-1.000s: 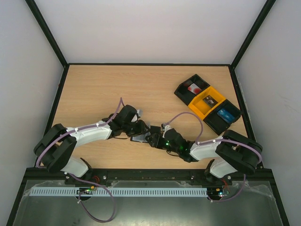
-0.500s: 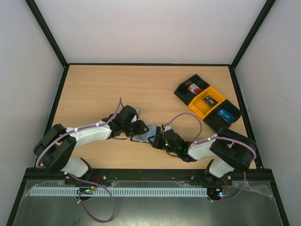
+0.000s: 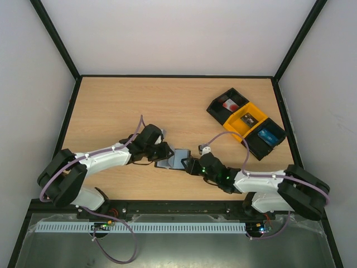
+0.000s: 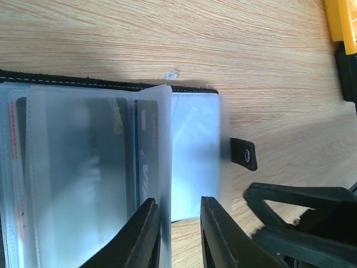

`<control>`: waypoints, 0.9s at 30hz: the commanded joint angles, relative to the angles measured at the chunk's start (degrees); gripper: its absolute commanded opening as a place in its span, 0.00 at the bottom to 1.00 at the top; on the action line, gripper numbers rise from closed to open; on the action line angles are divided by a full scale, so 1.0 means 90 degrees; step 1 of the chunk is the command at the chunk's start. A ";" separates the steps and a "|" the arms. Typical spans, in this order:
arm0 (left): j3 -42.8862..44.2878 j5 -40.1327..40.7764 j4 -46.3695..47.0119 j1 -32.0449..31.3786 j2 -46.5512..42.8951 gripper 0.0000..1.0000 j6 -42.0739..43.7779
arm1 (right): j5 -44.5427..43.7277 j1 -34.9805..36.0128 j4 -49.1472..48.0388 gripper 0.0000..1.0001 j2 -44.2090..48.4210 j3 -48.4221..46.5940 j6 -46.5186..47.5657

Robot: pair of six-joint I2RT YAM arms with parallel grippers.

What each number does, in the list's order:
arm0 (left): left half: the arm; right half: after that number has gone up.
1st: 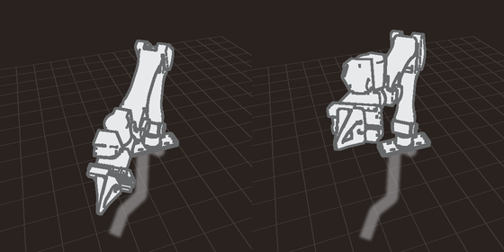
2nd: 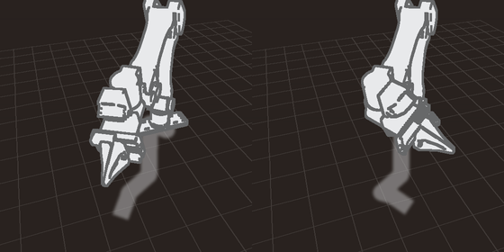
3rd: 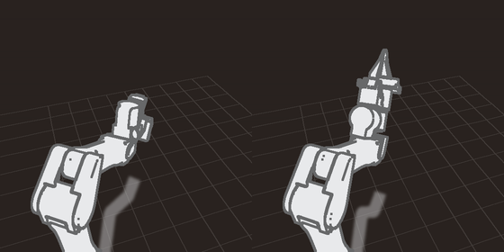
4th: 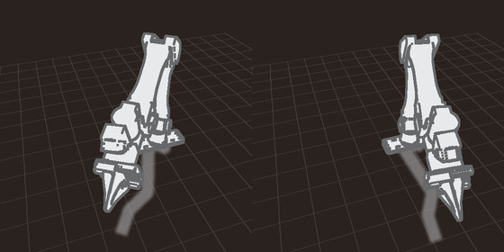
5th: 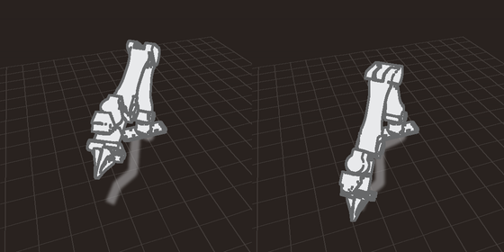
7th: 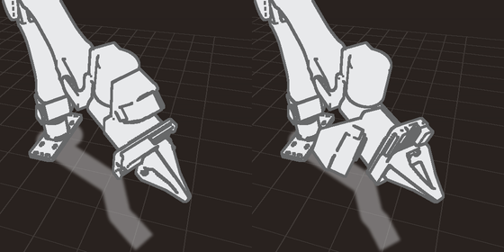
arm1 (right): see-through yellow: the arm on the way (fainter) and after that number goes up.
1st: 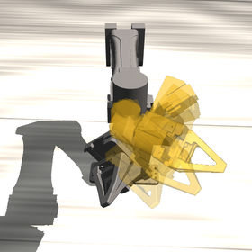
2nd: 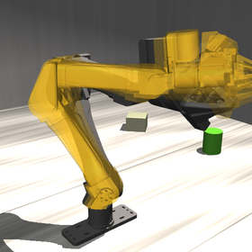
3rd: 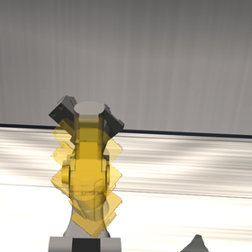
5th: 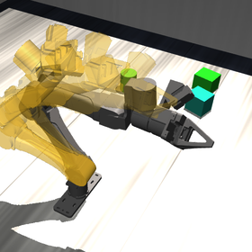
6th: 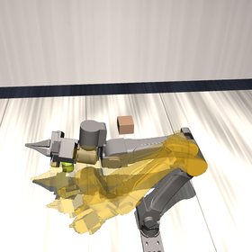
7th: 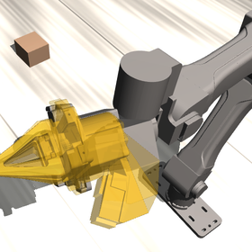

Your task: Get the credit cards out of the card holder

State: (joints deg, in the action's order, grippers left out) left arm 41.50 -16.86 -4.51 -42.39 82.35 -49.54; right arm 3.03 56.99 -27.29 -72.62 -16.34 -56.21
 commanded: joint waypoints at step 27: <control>0.0384 -0.0051 -0.0312 -0.0092 -0.0020 0.02 -0.0201 | 0.0390 -0.0012 -0.1796 0.29 -0.1007 0.0261 -0.0131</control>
State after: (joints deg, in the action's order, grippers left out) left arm 42.94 -17.45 -5.87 -42.72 82.39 -52.45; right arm 6.13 56.99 -37.91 -78.00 -13.45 -56.75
